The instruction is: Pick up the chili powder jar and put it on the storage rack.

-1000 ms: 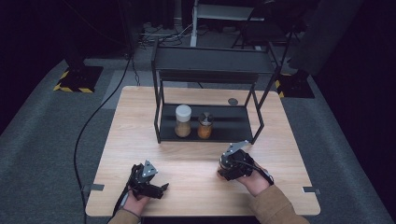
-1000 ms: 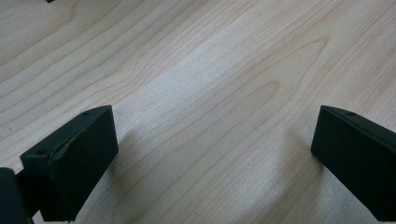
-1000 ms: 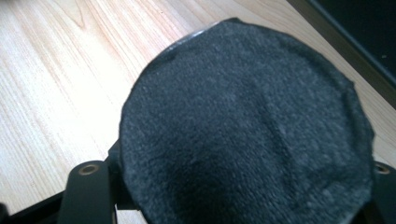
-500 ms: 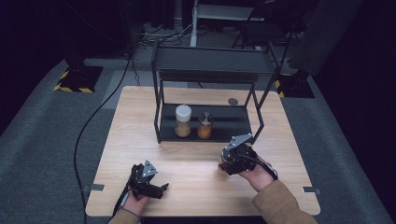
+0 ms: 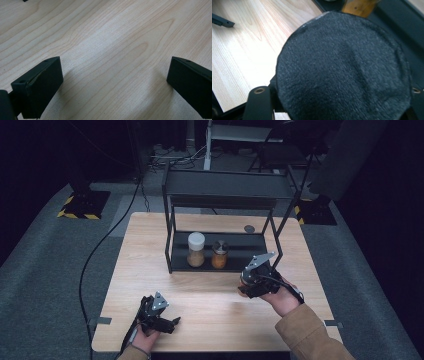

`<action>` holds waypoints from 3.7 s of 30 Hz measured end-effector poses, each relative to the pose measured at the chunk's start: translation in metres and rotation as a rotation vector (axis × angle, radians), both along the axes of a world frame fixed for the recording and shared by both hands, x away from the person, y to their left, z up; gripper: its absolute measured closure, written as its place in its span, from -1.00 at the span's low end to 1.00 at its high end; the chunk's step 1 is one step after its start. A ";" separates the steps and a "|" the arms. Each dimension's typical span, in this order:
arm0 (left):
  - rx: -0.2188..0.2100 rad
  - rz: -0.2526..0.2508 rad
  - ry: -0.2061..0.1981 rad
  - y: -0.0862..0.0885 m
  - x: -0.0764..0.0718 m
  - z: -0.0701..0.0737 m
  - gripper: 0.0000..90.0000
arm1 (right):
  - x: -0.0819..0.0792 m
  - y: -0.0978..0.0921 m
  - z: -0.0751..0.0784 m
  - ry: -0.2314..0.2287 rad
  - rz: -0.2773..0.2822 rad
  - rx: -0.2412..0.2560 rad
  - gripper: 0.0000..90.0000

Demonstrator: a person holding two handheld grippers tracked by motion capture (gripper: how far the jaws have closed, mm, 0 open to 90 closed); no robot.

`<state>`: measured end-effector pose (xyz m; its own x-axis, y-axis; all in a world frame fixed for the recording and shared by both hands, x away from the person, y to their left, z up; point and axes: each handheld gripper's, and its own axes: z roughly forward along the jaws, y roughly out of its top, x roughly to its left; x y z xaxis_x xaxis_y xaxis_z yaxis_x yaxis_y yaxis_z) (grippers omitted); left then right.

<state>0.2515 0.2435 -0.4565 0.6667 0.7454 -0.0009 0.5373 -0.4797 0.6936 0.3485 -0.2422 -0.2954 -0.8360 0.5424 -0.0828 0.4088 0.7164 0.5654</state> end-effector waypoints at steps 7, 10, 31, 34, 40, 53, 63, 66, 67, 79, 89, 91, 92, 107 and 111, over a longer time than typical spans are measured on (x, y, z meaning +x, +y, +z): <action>0.001 0.007 0.001 -0.001 0.000 0.000 -1.00 | 0.007 -0.004 0.012 -0.008 -0.009 -0.003 -0.30; 0.000 0.007 0.001 -0.001 -0.001 0.000 -1.00 | 0.010 -0.005 0.015 -0.013 -0.012 -0.001 -0.30; -0.003 0.010 0.002 -0.001 -0.001 0.000 -1.00 | 0.056 -0.004 0.024 -0.005 -0.057 0.034 -0.30; -0.002 0.010 0.003 -0.001 -0.001 0.000 -1.00 | 0.065 -0.006 0.021 -0.001 -0.075 0.039 -0.30; -0.001 0.013 0.003 -0.002 0.000 0.000 -1.00 | 0.077 -0.003 0.015 -0.019 -0.123 0.026 -0.30; -0.004 0.010 0.003 -0.001 0.000 0.000 -1.00 | 0.104 0.005 -0.010 0.008 -0.163 0.015 -0.30; -0.003 0.009 0.003 -0.001 0.000 0.000 -1.00 | 0.122 0.019 -0.033 0.037 -0.175 -0.010 -0.30; -0.004 0.010 0.003 -0.001 0.000 0.000 -1.00 | 0.126 0.023 -0.038 0.043 -0.178 -0.021 -0.30; -0.004 0.010 0.003 -0.001 0.000 0.000 -1.00 | 0.127 0.024 -0.040 0.048 -0.183 -0.016 -0.30; -0.001 0.010 0.003 -0.001 0.000 0.000 -1.00 | 0.141 0.029 -0.055 0.076 -0.197 -0.006 -0.30; -0.001 0.012 0.003 -0.002 0.000 0.000 -1.00 | 0.145 0.026 -0.054 0.101 -0.205 0.015 -0.42; -0.003 0.013 0.002 -0.002 0.000 0.000 -1.00 | 0.142 0.025 -0.052 0.085 -0.212 0.019 -0.58; -0.002 0.013 0.002 -0.002 0.000 0.000 -1.00 | 0.139 0.024 -0.050 0.079 -0.213 0.025 -0.62; 0.000 0.011 0.002 -0.002 0.000 0.000 -1.00 | 0.100 0.010 -0.010 -0.012 -0.133 0.035 -0.87; 0.000 0.011 0.002 -0.002 0.000 0.000 -1.00 | 0.086 0.010 -0.001 -0.023 -0.120 0.030 -0.88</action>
